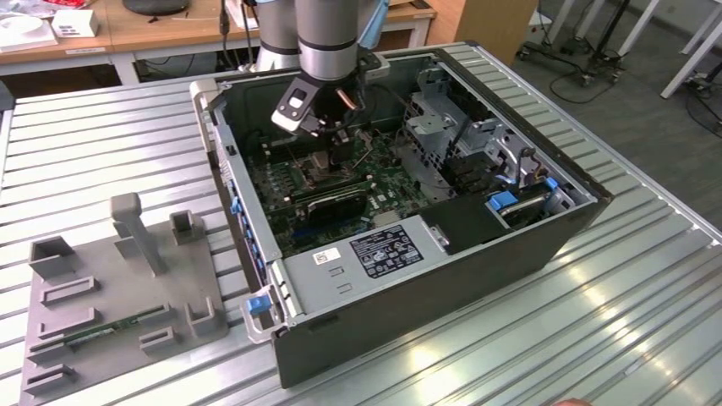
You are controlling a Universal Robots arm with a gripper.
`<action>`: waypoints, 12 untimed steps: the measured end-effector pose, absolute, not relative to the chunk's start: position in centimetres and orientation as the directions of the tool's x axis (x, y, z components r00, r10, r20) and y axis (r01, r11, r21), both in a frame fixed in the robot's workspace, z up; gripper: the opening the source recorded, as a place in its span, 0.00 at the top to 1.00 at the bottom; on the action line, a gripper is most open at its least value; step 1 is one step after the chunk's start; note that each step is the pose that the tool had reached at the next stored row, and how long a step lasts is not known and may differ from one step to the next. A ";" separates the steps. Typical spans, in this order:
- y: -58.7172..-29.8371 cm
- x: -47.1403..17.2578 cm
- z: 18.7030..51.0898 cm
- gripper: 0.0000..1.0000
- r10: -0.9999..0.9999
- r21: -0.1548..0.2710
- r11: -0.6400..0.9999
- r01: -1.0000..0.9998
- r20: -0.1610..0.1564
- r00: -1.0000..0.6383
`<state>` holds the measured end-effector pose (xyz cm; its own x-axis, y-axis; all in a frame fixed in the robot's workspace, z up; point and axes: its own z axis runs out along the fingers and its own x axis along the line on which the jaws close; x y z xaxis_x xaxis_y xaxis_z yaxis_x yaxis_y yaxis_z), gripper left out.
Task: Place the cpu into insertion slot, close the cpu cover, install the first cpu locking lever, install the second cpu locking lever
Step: 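Place the cpu into insertion slot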
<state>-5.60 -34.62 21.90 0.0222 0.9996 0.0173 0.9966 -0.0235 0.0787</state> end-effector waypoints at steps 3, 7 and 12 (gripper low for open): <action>-34.6 -5.7 21.7 0.46 1.000 0.087 -0.023 0.996 0.017 0.022; -34.6 -5.9 21.4 0.46 1.000 0.102 -0.023 0.995 0.018 0.022; -34.6 -6.2 21.0 0.46 1.000 0.103 -0.023 0.994 0.018 0.022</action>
